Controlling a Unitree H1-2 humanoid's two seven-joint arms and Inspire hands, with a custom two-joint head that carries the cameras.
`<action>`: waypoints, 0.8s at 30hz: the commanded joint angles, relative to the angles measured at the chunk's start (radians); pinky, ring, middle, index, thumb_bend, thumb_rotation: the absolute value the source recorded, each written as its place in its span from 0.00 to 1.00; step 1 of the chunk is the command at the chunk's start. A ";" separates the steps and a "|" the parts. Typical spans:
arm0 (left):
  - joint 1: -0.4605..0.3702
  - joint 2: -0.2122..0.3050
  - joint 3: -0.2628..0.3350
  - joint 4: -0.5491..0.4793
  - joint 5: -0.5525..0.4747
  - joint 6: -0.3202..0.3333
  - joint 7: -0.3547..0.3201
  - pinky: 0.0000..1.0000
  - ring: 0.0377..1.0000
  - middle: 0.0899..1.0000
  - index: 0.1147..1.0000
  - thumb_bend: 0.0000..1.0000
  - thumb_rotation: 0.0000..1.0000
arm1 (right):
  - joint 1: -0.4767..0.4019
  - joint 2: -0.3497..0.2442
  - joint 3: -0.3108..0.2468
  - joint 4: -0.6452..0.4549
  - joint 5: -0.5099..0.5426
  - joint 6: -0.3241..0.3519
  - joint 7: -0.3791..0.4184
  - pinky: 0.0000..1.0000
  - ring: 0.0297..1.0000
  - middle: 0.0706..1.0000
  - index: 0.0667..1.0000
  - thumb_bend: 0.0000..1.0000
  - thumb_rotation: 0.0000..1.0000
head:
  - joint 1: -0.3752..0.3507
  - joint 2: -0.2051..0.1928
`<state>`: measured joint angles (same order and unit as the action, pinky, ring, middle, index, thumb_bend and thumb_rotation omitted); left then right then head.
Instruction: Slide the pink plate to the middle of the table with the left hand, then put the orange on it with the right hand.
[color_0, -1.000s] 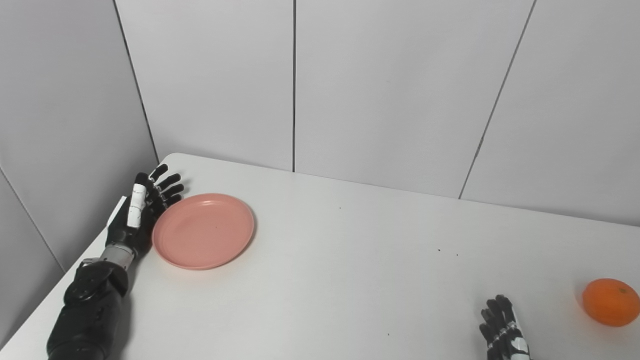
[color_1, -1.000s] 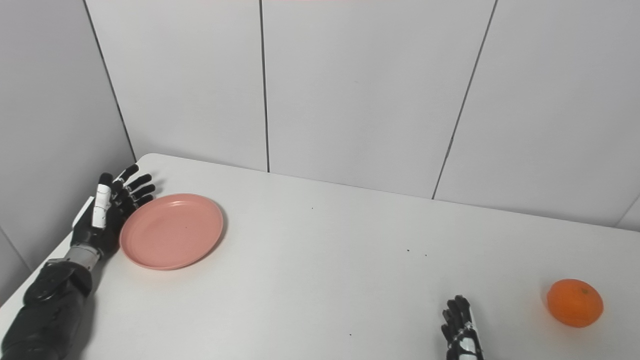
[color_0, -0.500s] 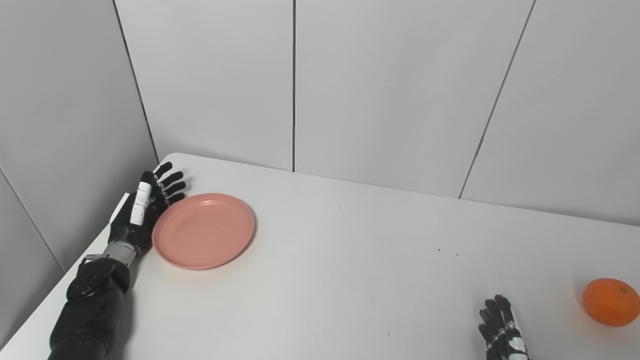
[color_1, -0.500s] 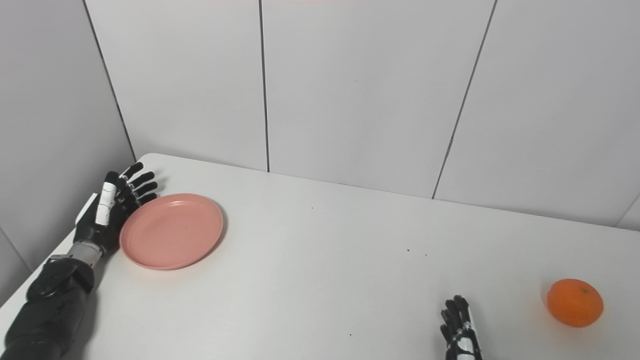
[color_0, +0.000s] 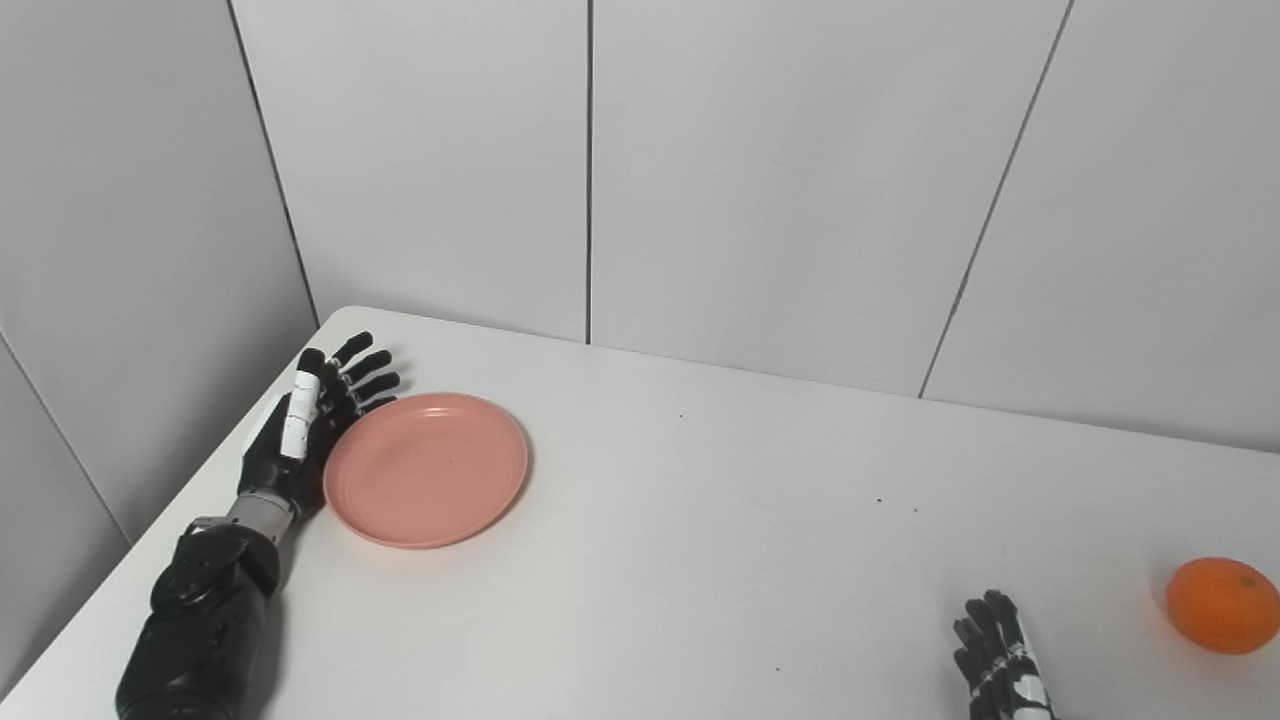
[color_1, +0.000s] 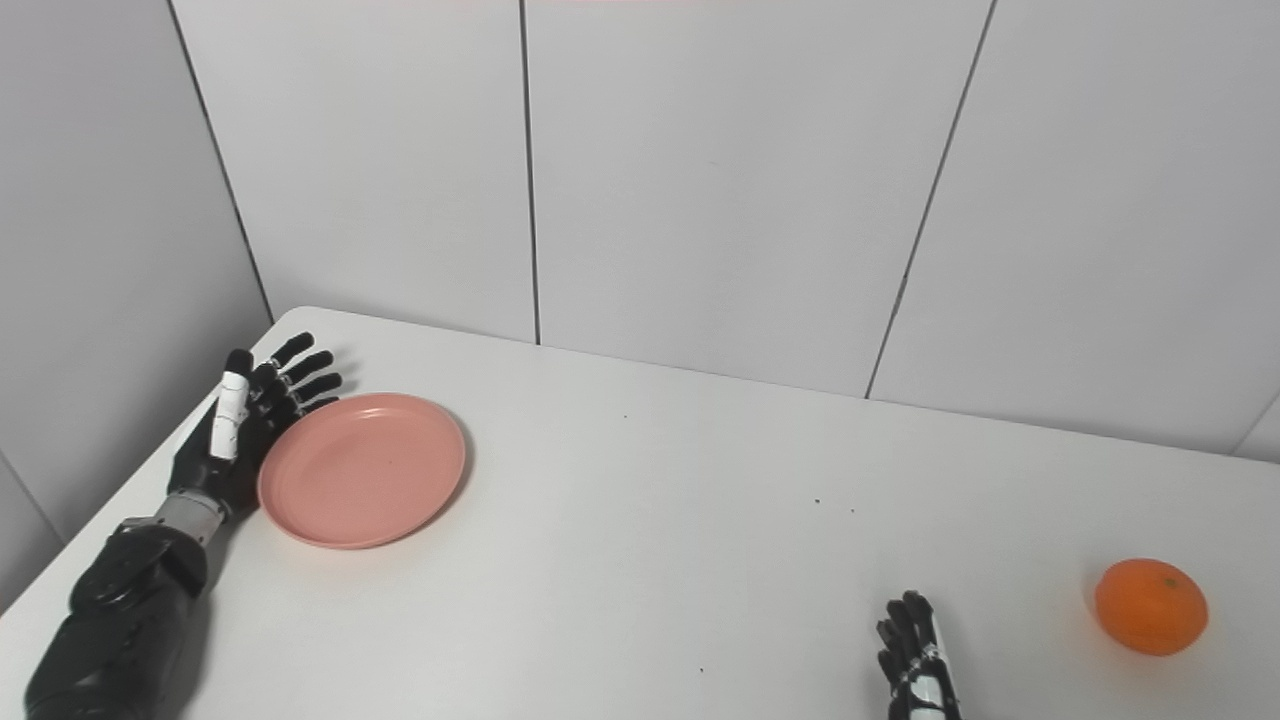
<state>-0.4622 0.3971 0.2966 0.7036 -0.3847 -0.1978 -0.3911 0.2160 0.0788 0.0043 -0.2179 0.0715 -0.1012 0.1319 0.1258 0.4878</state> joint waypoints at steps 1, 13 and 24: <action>0.006 -0.019 -0.007 -0.037 -0.011 0.015 0.003 0.80 0.83 0.84 0.87 1.00 0.90 | 0.074 -0.013 0.015 0.000 0.009 0.008 -0.001 1.00 0.97 0.96 0.97 0.77 1.00 | 0.000 0.000; 0.039 -0.097 -0.042 -0.142 0.016 0.097 0.065 0.77 0.81 0.82 0.85 1.00 0.89 | 0.075 -0.015 0.019 -0.005 0.015 0.006 0.003 1.00 0.96 0.96 0.96 0.75 1.00 | -0.004 0.008; 0.064 -0.150 -0.059 -0.205 0.011 0.156 0.084 0.77 0.82 0.85 0.88 1.00 0.92 | 0.076 -0.015 0.023 -0.013 0.007 0.016 -0.001 1.00 0.95 0.95 0.96 0.78 1.00 | -0.009 0.012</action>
<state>-0.4081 0.2629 0.2458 0.4952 -0.3734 -0.0568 -0.3170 0.2183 0.0798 0.0137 -0.2214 0.0719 -0.0942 0.1324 0.1166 0.4985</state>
